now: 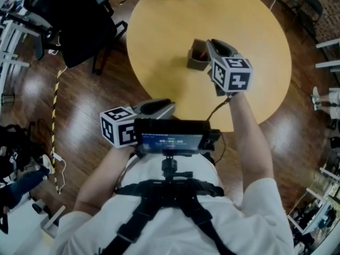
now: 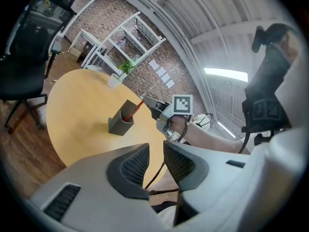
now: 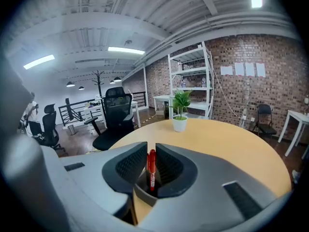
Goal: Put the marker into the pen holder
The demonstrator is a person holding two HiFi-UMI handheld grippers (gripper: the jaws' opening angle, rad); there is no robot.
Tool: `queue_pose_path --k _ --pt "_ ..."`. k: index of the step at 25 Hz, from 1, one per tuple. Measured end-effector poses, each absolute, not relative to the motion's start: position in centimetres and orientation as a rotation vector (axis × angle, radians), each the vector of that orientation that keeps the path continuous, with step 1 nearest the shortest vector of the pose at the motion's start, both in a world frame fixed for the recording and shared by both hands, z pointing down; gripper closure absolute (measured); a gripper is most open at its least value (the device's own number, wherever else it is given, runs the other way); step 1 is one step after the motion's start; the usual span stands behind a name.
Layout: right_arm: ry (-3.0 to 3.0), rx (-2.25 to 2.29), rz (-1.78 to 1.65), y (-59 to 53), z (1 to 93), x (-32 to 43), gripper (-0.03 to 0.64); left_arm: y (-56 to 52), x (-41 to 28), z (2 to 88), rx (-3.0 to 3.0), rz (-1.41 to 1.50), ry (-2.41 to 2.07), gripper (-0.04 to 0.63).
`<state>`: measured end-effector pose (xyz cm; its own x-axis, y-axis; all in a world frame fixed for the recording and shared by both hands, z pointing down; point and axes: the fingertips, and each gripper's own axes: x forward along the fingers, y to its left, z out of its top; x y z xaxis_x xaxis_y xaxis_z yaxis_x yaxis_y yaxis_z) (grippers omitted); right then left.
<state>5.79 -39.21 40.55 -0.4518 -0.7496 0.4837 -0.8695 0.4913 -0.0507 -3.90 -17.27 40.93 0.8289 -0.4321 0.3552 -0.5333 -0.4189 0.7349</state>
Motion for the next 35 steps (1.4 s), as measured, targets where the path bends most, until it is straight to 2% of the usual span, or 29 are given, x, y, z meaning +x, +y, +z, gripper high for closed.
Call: queue_pose_path --k 11,17,20,35 --pt "-2.217 1.375 0.552 -39.7 47.8 6.8 0.552 -17.0 -4.0 41.3 2.057 0.135 -0.728 0.497" --pt "-2.2 1.407 0.556 -39.9 47.4 7.5 0.547 -17.1 -4.0 41.0 2.061 0.132 -0.721 0.497" --pt "-2.206 1.426 0.532 -39.7 46.6 7.9 0.52 -17.2 -4.1 41.0 2.065 0.131 -0.713 0.497" --pt "-2.209 1.472 0.558 -33.2 42.4 9.2 0.52 -17.9 -4.4 41.4 2.101 0.099 -0.62 0.497"
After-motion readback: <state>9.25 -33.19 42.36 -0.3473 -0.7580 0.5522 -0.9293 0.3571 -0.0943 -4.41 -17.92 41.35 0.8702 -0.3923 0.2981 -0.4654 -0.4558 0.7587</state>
